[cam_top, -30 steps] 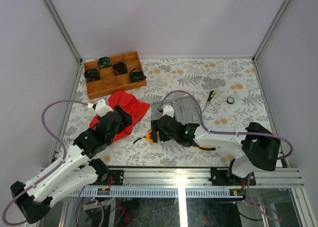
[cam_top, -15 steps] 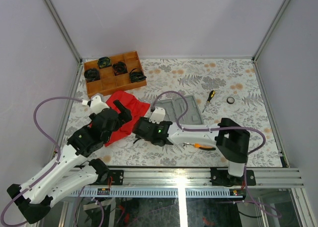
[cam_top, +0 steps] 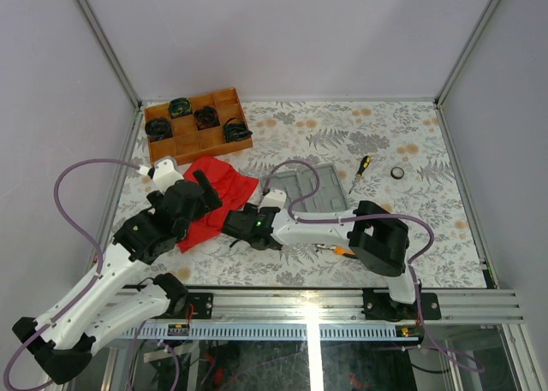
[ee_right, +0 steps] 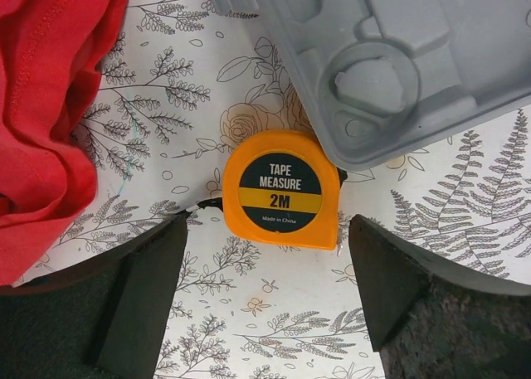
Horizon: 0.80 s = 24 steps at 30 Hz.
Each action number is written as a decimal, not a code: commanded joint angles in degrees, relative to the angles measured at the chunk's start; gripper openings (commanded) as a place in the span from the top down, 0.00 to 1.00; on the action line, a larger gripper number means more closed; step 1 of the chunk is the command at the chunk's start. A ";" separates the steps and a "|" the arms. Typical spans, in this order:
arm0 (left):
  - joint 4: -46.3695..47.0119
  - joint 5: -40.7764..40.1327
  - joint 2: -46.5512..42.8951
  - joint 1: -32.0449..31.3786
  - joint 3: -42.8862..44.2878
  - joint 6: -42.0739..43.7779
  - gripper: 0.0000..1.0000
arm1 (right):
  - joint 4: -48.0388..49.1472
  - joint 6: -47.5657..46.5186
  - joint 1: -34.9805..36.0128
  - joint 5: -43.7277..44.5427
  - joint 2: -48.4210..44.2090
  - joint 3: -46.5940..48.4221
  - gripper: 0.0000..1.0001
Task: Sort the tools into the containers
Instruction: Pick up the engineering item from the center of the board.
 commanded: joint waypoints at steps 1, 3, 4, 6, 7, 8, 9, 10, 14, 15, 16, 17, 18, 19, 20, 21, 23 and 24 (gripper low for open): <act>0.81 2.85 0.50 3.33 0.49 2.65 0.00 | -3.35 2.23 0.06 4.74 1.44 4.08 0.15; 0.75 3.72 1.52 5.02 0.88 3.20 0.00 | -3.10 2.01 -0.29 4.38 1.87 4.18 0.15; 0.79 4.26 1.88 6.01 0.98 3.60 0.00 | -2.84 1.94 -0.46 4.10 2.10 3.99 0.15; 1.02 4.90 2.34 7.72 1.16 4.51 0.00 | -2.61 2.03 -0.82 3.79 2.42 3.71 0.15; 1.22 5.10 2.56 8.45 1.10 5.05 0.00 | -2.48 2.02 -1.00 3.74 2.65 3.58 0.15; 1.38 5.13 2.70 9.00 0.98 5.51 0.00 | -2.27 1.96 -1.12 3.80 2.80 3.51 0.15; 1.77 5.20 2.71 9.38 0.67 5.98 0.00 | -2.36 2.08 -1.26 4.17 3.12 3.44 0.15; 2.15 5.32 2.72 9.62 0.01 6.28 0.00 | -2.54 2.28 -1.42 4.22 3.34 3.47 0.15; 2.89 6.47 2.99 9.84 -0.22 6.80 0.00 | -1.87 2.22 -2.06 3.49 4.48 3.34 0.16; 2.77 6.34 3.06 9.91 -0.14 6.81 0.00 | -1.80 2.28 -2.17 3.37 4.74 3.34 0.16; 2.78 6.31 3.10 9.92 -0.21 6.82 0.00 | -1.79 2.47 -2.32 3.27 4.90 3.29 0.16; 2.87 6.38 2.99 9.88 -0.27 6.82 0.00 | -1.73 2.61 -2.41 3.40 4.92 3.09 0.17; 2.91 6.46 2.97 9.93 -0.23 6.82 0.00 | -1.56 2.79 -2.51 3.59 4.91 2.84 0.17; 3.05 6.68 3.02 9.88 -0.36 6.88 0.00 | -1.28 2.96 -2.59 3.84 4.81 2.47 0.18; 3.15 6.80 3.07 9.93 -0.44 6.97 0.00 | -1.11 3.10 -2.67 4.00 4.75 2.15 0.18; 3.21 6.94 3.23 9.91 -0.41 6.99 0.00 | -1.01 3.24 -2.72 4.14 4.70 1.93 0.19; 3.16 6.80 3.47 9.89 -0.35 7.08 0.00 | -0.87 3.14 -2.81 4.15 4.89 1.63 0.20; 3.09 6.71 3.60 9.93 -0.36 7.08 0.00 | -0.76 2.87 -2.82 4.11 4.97 1.54 0.21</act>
